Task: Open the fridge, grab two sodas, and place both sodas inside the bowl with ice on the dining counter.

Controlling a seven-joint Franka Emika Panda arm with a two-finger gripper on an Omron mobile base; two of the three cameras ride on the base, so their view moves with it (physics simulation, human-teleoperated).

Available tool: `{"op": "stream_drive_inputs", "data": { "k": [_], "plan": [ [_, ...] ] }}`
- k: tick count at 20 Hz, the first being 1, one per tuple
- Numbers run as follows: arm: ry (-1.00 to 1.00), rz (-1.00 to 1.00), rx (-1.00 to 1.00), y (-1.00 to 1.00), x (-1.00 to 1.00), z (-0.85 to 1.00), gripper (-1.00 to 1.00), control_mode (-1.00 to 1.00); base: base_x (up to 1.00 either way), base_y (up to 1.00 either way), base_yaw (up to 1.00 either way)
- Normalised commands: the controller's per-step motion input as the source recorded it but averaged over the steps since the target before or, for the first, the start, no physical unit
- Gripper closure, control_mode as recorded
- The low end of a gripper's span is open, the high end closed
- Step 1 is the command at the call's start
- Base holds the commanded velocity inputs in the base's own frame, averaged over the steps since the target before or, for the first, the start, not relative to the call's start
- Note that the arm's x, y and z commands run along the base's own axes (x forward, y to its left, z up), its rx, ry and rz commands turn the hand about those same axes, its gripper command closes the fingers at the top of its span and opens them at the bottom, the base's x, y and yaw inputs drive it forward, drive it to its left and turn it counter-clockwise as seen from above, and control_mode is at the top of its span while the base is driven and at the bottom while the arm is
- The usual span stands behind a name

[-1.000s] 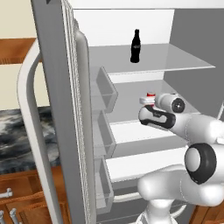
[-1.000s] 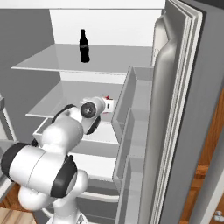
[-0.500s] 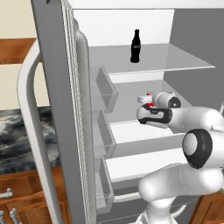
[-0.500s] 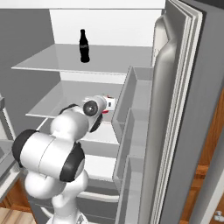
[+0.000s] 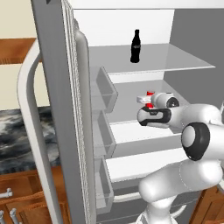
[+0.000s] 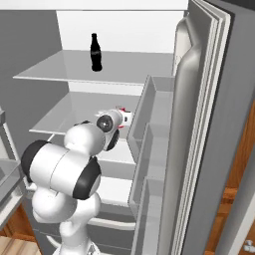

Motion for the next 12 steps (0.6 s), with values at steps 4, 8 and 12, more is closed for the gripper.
{"op": "stream_drive_inputs", "data": {
  "k": [4,8,12],
  "plan": [
    [-0.01,0.0,0.0,0.0,0.0,-0.01,1.0,-1.0,0.0,0.0,0.0],
    [-0.05,0.0,0.0,0.0,-0.15,0.01,1.0,-1.0,0.0,0.0,0.0],
    [-0.06,0.0,0.0,0.0,-0.55,0.04,1.0,-1.0,0.0,0.0,0.0]
  ]
}}
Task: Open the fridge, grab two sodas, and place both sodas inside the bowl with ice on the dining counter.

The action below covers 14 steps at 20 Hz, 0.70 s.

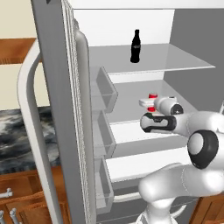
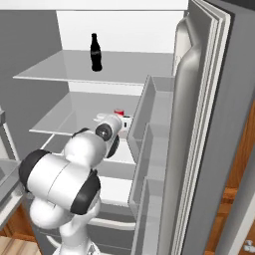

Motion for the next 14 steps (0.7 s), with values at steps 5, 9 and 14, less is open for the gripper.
{"op": "stream_drive_inputs", "data": {
  "k": [5,9,14],
  "plan": [
    [-0.06,0.0,0.0,0.0,-0.83,0.27,1.0,-1.0,0.0,0.0,0.0],
    [0.02,0.0,0.0,0.0,-0.71,0.79,1.0,-1.0,0.0,0.0,0.0],
    [0.21,0.0,0.0,0.0,-0.5,0.79,1.0,-1.0,0.0,0.0,0.0]
  ]
}}
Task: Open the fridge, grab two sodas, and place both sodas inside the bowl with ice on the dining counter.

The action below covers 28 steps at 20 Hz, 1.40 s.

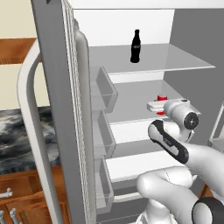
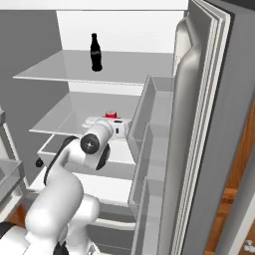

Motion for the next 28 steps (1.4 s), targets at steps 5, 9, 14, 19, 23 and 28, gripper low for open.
{"op": "stream_drive_inputs", "data": {
  "k": [5,9,14,19,23,28],
  "plan": [
    [0.33,-0.01,0.03,0.0,-0.49,0.62,1.0,-1.0,0.0,0.0,0.0],
    [0.29,-0.01,0.04,0.0,-0.63,0.43,1.0,-1.0,0.0,0.0,0.0],
    [0.24,-0.02,0.04,0.04,-0.77,0.31,1.0,-1.0,0.0,0.0,0.0],
    [0.18,-0.01,0.0,0.15,-0.75,-0.06,1.0,-1.0,0.0,0.0,0.0],
    [0.08,0.0,0.0,0.13,-0.85,-0.16,1.0,-1.0,0.0,0.0,0.0],
    [0.02,0.0,0.0,0.09,-0.8,-0.17,1.0,-1.0,0.0,0.0,0.0]
  ]
}}
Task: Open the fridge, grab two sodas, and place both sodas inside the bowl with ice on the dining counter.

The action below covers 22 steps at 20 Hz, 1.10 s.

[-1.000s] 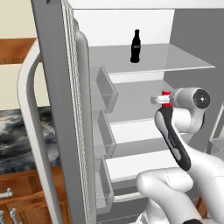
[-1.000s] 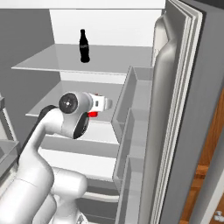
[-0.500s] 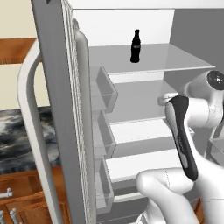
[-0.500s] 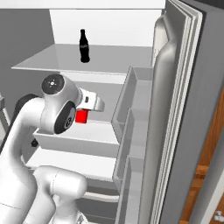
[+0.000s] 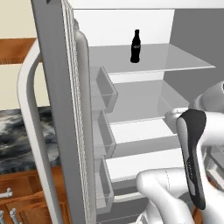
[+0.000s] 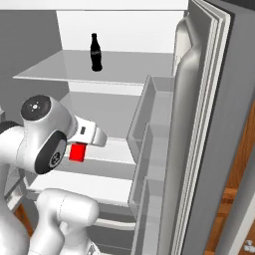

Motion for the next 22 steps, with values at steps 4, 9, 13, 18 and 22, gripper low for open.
{"op": "stream_drive_inputs", "data": {
  "k": [4,9,13,18,22],
  "plan": [
    [0.0,-0.01,0.0,0.13,-0.69,-0.09,1.0,-1.0,0.0,0.0,0.0],
    [0.01,-0.01,0.0,0.07,-0.06,0.0,1.0,-1.0,0.0,0.0,0.0],
    [0.01,0.01,0.0,0.05,-0.04,-0.08,1.0,-1.0,0.0,0.0,0.0],
    [0.0,0.0,0.0,0.0,0.0,0.0,1.0,1.0,-0.66,0.13,0.1],
    [0.0,0.0,0.0,0.0,0.0,0.0,1.0,1.0,-0.86,0.02,0.14]
  ]
}}
